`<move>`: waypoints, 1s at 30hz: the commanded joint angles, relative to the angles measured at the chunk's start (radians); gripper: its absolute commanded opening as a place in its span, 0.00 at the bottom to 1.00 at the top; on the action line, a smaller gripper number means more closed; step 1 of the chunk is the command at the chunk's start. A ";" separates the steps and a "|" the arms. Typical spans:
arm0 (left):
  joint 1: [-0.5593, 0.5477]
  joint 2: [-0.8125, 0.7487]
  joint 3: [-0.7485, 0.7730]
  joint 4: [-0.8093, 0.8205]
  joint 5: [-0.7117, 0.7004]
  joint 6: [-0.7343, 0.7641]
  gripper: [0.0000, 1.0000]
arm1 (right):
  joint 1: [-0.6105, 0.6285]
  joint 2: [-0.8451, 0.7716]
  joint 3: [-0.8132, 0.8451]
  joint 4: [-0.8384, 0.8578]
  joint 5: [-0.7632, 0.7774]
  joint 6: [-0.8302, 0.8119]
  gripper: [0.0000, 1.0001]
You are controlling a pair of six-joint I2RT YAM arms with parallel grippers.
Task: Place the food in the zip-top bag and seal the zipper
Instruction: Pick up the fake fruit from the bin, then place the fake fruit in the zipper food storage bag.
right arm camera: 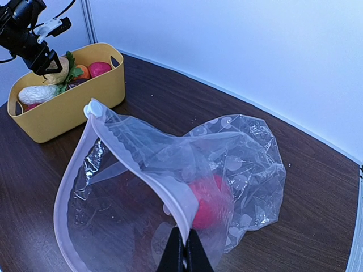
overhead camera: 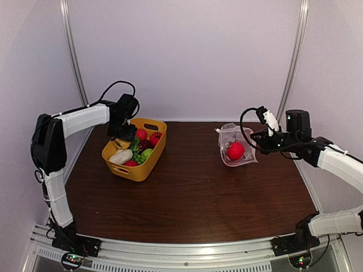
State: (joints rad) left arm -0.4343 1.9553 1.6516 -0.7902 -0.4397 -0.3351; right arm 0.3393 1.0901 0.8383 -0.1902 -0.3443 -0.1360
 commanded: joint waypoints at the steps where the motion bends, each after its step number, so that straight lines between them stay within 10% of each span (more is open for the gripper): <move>1: 0.012 0.048 0.033 -0.022 0.036 0.018 0.72 | -0.011 -0.012 -0.003 -0.006 -0.018 -0.016 0.00; 21: -0.112 -0.249 0.074 -0.057 0.171 0.000 0.47 | -0.017 -0.003 -0.001 -0.013 0.017 -0.030 0.00; 30: -0.348 -0.367 -0.142 0.440 0.623 -0.061 0.44 | -0.024 0.010 0.006 -0.017 0.001 -0.008 0.00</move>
State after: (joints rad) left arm -0.7040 1.6096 1.6405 -0.6727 -0.1272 -0.3401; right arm 0.3271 1.0885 0.8383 -0.1944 -0.3428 -0.1543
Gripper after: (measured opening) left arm 0.585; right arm 0.003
